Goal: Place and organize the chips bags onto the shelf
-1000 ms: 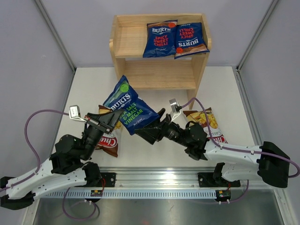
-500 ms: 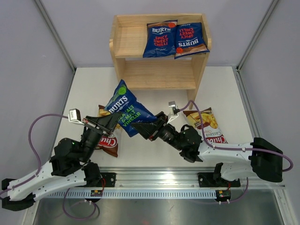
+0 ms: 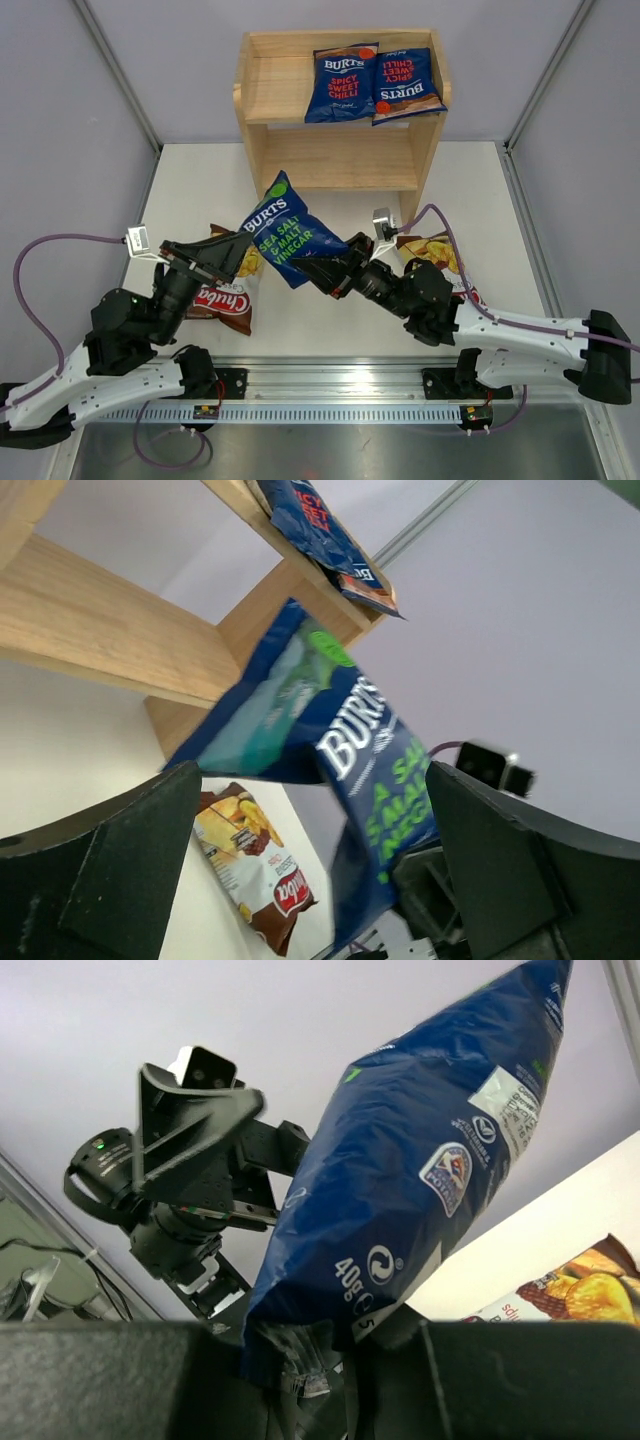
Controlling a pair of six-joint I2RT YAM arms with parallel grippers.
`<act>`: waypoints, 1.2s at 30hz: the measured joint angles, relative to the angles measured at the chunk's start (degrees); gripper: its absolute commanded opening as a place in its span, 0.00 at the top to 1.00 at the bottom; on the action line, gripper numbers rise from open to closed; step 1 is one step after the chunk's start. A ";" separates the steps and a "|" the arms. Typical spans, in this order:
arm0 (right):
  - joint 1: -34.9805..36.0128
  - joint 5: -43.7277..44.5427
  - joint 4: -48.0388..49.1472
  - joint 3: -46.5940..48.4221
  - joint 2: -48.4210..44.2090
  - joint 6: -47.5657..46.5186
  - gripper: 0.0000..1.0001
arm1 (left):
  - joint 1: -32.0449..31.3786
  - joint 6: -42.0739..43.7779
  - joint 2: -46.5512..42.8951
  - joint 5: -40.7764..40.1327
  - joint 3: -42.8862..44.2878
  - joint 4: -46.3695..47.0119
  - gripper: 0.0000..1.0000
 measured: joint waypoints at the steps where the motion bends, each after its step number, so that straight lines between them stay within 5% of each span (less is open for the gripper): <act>1: 0.02 -0.61 -2.05 0.76 -0.94 -0.85 1.00 | 0.00 0.74 -0.46 0.04 0.00 -0.59 0.01; 8: 0.02 -7.28 -12.74 3.85 -8.48 -5.38 1.00 | 0.04 4.63 -1.40 6.47 0.87 -2.69 0.01; 14: 0.00 -12.41 -16.15 4.35 -10.21 -5.75 1.00 | 0.04 4.59 -4.07 14.34 -5.20 6.29 0.03; 22: 0.02 -14.95 -16.76 4.35 -10.12 -5.77 1.00 | 0.04 4.24 -3.52 20.90 -7.54 14.80 0.57; 29: 0.02 -14.88 -20.65 4.11 -11.76 -6.99 1.00 | -0.07 7.69 -5.90 21.84 -6.16 10.38 0.65; 36: 0.02 -15.50 -25.70 4.76 -13.66 -7.96 1.00 | -0.11 13.94 -5.40 25.38 0.79 0.59 0.92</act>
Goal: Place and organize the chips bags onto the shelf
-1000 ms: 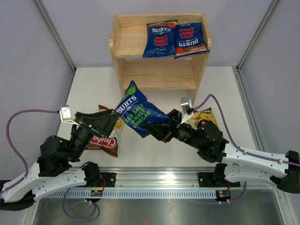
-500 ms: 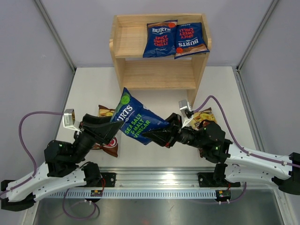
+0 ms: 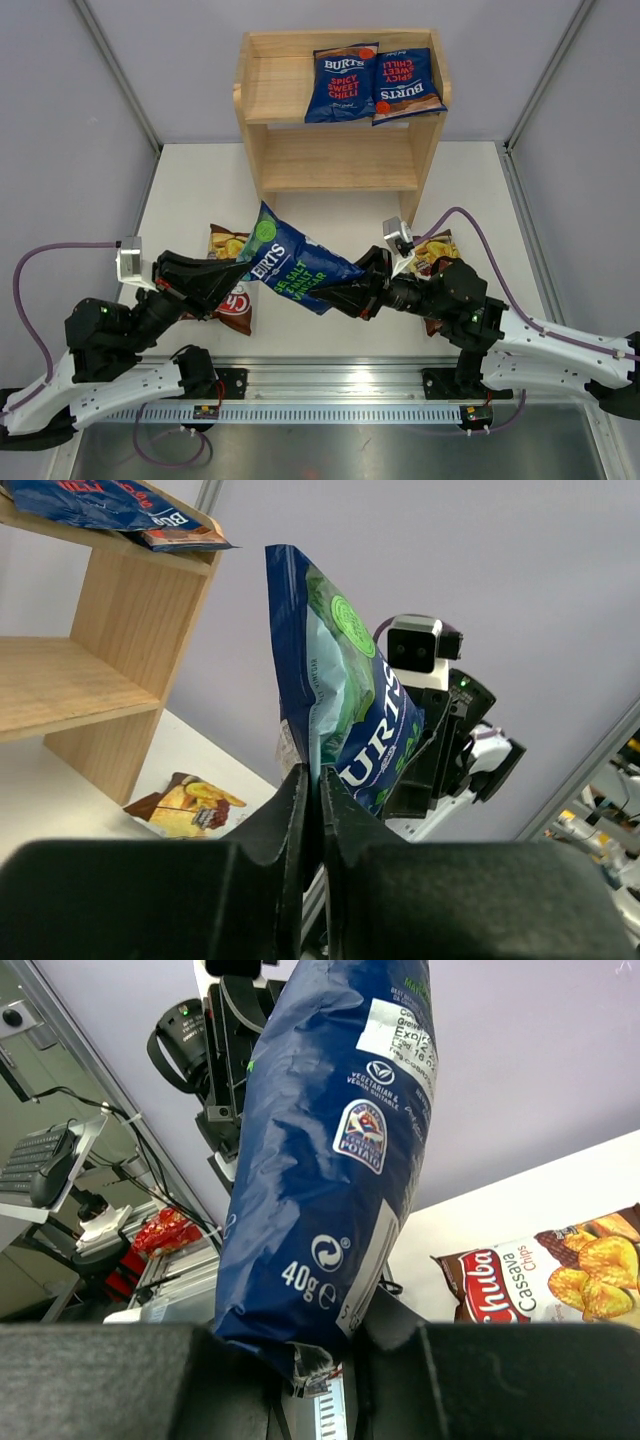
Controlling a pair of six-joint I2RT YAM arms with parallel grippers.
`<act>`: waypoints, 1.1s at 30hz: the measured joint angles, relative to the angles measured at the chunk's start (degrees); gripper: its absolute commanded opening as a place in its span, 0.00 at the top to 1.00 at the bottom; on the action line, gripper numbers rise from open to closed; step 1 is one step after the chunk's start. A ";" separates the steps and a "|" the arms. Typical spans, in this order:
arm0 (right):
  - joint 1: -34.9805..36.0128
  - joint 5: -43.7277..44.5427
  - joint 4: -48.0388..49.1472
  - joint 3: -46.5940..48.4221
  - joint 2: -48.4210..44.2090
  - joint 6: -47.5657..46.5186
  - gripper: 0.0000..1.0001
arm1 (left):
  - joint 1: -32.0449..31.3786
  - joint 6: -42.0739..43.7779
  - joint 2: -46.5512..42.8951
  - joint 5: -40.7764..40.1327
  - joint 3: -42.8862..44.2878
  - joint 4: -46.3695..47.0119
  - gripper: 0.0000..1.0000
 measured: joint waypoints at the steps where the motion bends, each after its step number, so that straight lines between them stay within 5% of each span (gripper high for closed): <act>1: 0.00 -0.09 -0.42 0.17 0.00 -0.02 1.00 | 0.00 0.61 0.28 0.42 0.52 -0.63 0.97; 11: -0.02 -0.90 -7.67 3.48 -0.04 1.36 1.00 | -0.02 8.04 1.33 3.45 4.76 -8.41 1.00; 25: 0.02 -6.03 -30.14 14.69 -2.93 7.13 1.00 | -0.02 18.82 2.23 23.63 6.97 -11.17 1.00; 33: 0.04 -6.45 -38.47 17.70 -4.37 6.36 1.00 | -0.02 21.75 2.67 23.08 8.96 -17.03 1.00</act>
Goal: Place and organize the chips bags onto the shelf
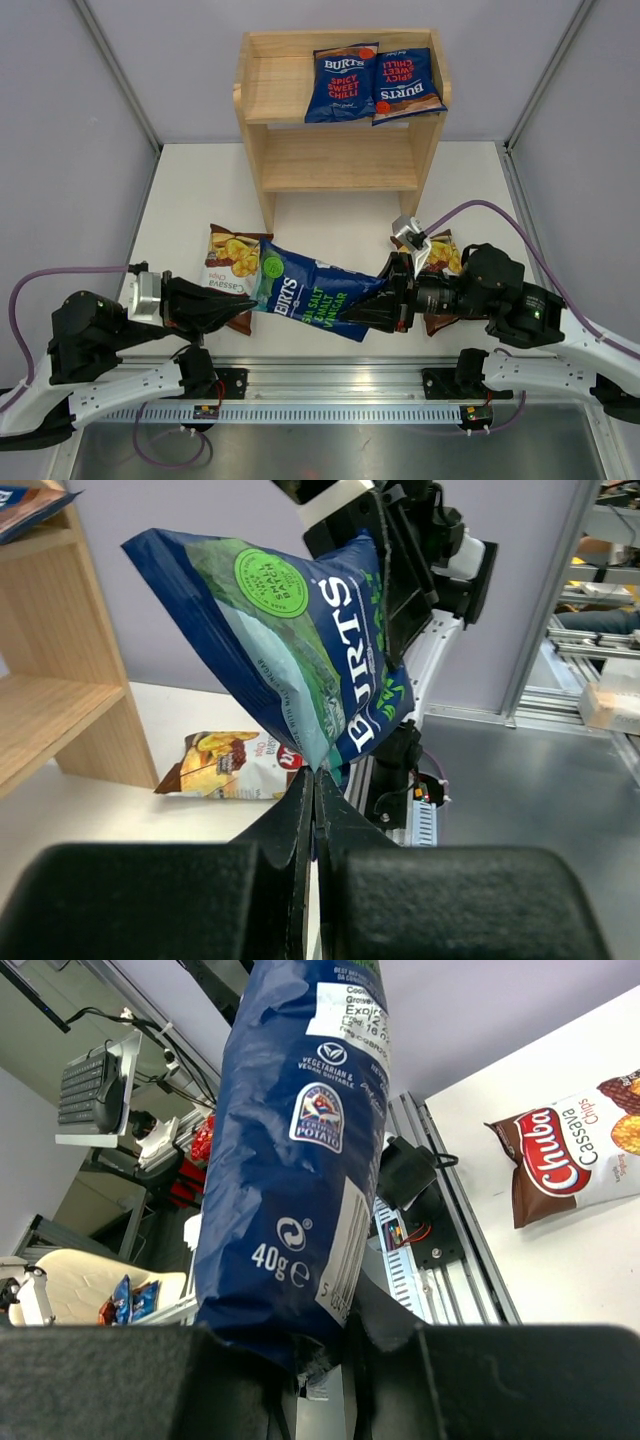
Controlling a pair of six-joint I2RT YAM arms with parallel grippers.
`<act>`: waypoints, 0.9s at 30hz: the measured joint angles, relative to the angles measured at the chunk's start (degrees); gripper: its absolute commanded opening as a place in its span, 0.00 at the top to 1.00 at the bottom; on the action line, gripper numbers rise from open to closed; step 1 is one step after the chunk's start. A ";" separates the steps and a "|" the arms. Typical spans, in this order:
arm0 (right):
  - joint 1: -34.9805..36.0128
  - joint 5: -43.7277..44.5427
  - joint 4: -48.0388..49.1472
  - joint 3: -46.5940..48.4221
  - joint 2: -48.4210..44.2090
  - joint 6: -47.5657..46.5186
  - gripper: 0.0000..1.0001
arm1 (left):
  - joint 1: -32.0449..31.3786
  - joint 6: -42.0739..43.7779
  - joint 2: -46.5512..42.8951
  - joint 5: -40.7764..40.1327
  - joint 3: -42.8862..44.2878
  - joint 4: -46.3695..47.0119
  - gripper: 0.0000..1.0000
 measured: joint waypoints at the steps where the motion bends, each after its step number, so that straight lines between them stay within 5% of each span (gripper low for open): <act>1: 0.00 0.02 -0.13 0.11 0.11 -0.02 1.00 | 0.00 0.22 -0.11 -0.61 0.26 -0.57 1.00; 6: 0.00 2.54 -2.10 1.84 1.01 -0.37 1.00 | -0.04 0.90 -1.79 -8.66 2.45 -4.37 1.00; 15: -0.02 16.68 -4.55 7.52 2.34 -0.42 1.00 | 0.11 -0.11 -5.99 -38.18 5.49 -6.23 0.85; 24: -2.34 34.12 2.91 18.97 14.88 2.62 1.00 | 0.13 -4.31 -5.99 -59.71 0.33 -11.56 0.27; 27: -9.07 32.72 4.68 26.73 22.99 6.71 1.00 | 0.11 -4.85 -4.72 -62.07 0.37 -12.09 0.17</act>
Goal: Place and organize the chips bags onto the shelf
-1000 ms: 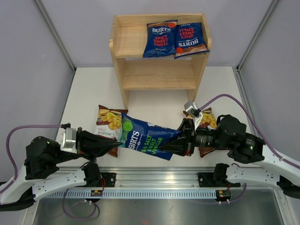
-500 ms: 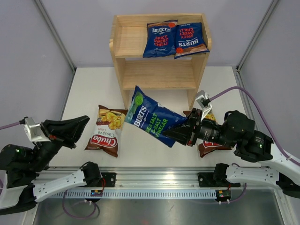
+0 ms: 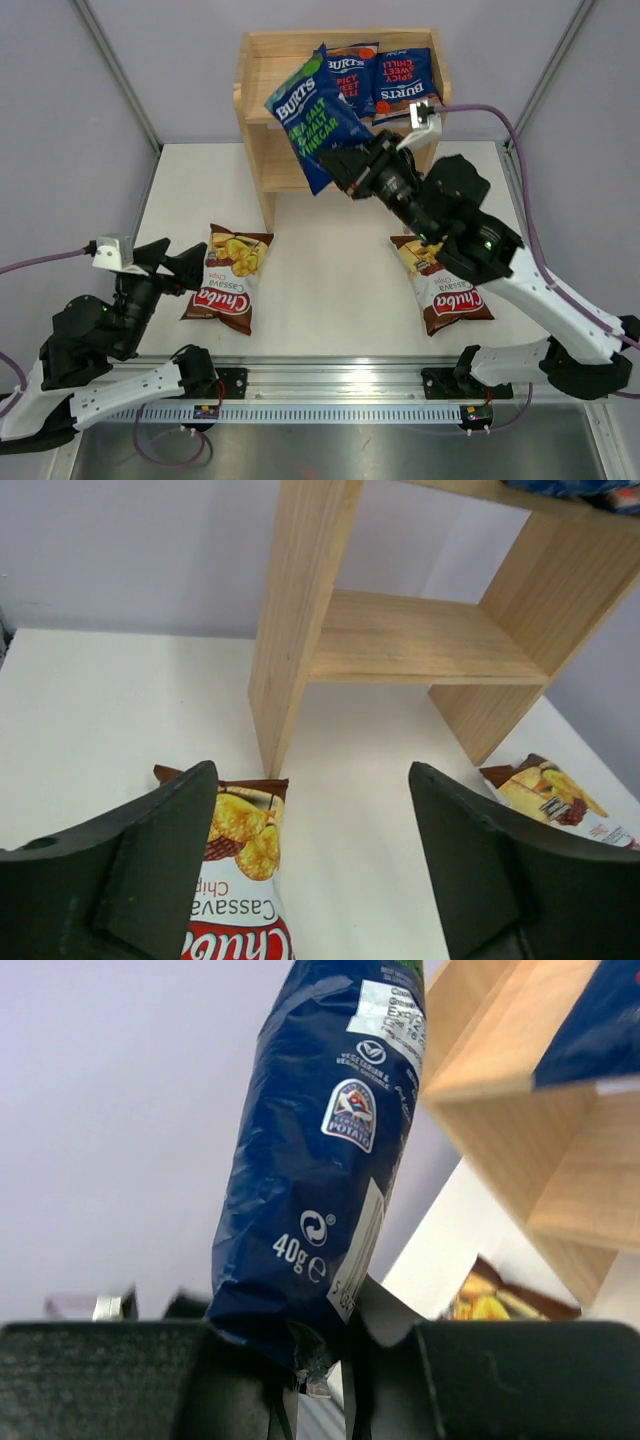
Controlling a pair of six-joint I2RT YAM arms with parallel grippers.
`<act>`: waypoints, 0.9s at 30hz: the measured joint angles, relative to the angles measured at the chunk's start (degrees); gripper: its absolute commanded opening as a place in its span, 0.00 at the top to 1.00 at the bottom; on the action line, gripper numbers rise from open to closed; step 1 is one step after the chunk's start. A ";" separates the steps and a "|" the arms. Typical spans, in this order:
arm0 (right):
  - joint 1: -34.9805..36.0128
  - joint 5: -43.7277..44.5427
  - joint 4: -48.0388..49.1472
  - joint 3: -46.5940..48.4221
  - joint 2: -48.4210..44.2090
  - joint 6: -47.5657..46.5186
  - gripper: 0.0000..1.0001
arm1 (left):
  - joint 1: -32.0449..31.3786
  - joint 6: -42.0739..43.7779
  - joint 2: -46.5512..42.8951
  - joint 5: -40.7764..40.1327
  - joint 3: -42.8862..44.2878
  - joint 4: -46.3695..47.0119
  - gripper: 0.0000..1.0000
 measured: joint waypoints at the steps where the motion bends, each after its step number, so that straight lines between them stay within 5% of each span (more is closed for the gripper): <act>1: -1.57 -0.26 0.96 1.81 2.27 1.11 1.00 | 0.02 0.02 1.01 -0.55 0.02 -0.15 0.08; 7: -4.81 4.59 5.79 11.15 15.45 5.14 1.00 | 0.96 0.35 7.78 -0.98 -0.02 -1.03 0.01; 15: -4.87 18.01 9.81 21.70 26.99 8.79 1.00 | 12.17 0.70 7.63 4.13 -0.98 -0.31 0.01; 27: -7.32 23.69 2.25 43.50 43.17 17.18 0.99 | 20.35 0.72 7.67 11.63 -2.05 0.72 0.01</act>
